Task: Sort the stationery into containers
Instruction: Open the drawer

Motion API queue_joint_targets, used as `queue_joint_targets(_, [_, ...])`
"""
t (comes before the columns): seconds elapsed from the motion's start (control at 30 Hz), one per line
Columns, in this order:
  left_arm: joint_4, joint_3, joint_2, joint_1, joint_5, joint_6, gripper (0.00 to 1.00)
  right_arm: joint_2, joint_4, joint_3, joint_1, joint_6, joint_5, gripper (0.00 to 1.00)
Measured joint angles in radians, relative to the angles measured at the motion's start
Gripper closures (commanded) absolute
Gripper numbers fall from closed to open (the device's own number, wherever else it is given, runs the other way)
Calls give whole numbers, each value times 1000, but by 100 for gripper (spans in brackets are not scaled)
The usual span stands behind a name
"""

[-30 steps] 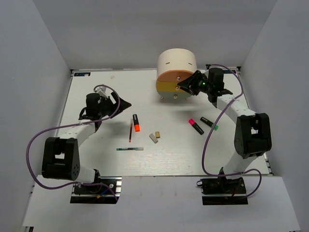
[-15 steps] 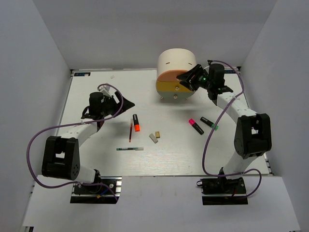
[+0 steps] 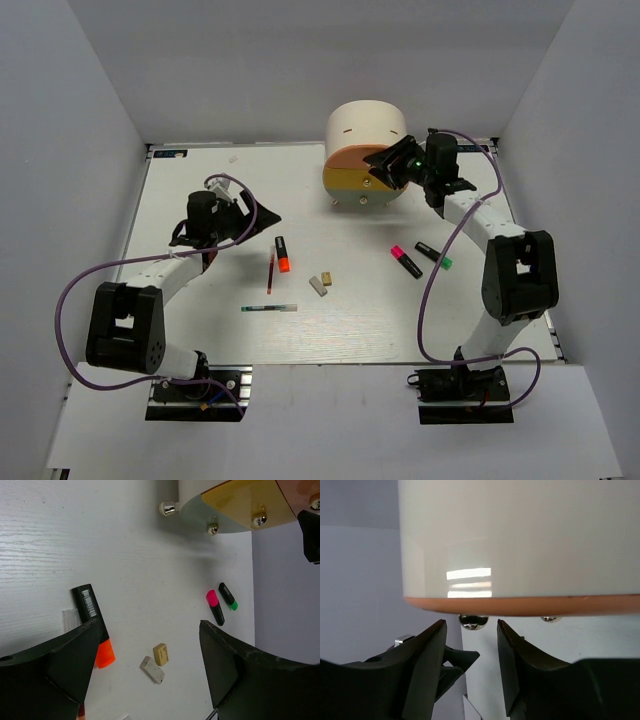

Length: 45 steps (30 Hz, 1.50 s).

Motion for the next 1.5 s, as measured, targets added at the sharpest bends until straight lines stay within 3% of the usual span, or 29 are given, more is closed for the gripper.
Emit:
queue_joint_targets(0.37, [-18, 0, -2, -8, -16, 0, 11, 31, 28, 0, 2, 8, 50, 51])
queue_joint_targets(0.6, [-18, 0, -2, -9, -17, 0, 11, 31, 59, 0, 4, 13, 56, 70])
queue_joint_targets(0.73, [-18, 0, -2, -14, -20, 0, 11, 31, 62, 0, 5, 17, 58, 98])
queue_joint_targets(0.77, [-18, 0, -2, -16, -20, 0, 11, 31, 63, 0, 5, 16, 60, 100])
queue_joint_targets(1.03, [-18, 0, -2, -20, -22, 2, 11, 26, 90, -24, -4, 13, 50, 100])
queue_joint_targets(1.5, [-16, 24, 13, -47, -21, 16, 11, -124, 128, -204, -47, -26, -23, 100])
